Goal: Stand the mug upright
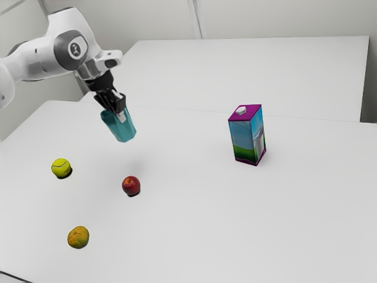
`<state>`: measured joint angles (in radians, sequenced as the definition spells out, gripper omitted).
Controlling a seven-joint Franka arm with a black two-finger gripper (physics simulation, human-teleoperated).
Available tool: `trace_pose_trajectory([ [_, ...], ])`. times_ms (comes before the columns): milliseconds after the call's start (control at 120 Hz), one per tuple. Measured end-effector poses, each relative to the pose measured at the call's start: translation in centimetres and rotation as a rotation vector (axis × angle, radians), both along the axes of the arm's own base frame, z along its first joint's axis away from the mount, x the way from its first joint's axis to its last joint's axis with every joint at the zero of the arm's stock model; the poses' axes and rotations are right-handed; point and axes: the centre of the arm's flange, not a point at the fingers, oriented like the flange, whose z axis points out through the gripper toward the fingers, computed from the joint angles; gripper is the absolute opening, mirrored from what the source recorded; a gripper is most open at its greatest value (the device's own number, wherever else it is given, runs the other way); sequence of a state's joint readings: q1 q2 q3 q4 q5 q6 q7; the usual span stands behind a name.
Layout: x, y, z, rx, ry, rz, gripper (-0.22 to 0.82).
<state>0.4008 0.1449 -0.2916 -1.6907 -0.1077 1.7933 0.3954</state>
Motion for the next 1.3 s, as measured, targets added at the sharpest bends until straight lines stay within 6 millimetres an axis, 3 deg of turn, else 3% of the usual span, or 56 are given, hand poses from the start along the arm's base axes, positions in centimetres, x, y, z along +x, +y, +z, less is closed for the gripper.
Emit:
trace_pose_trajectory([
  [125,0.4,-2.6,-1.6,0.019,-0.039,0.016,-0.18],
  [308,-0.2,-5.1,-6.5,0.027,-0.047,0.049,-0.18],
  [458,-1.0,-7.0,-9.1,0.032,-0.037,0.063,-0.18],
  [808,-2.5,-8.3,-13.2,0.037,0.014,0.111,-0.18],
  [1000,-2.7,-8.3,-14.2,0.037,0.032,0.136,-0.18],
  [1067,-2.7,-8.3,-14.4,0.034,0.037,0.142,-0.1],
  [1208,-2.7,-8.4,-14.6,0.032,0.043,0.153,0.2],
  [1300,-2.8,-8.4,-14.6,0.032,0.046,0.158,0.34],
])
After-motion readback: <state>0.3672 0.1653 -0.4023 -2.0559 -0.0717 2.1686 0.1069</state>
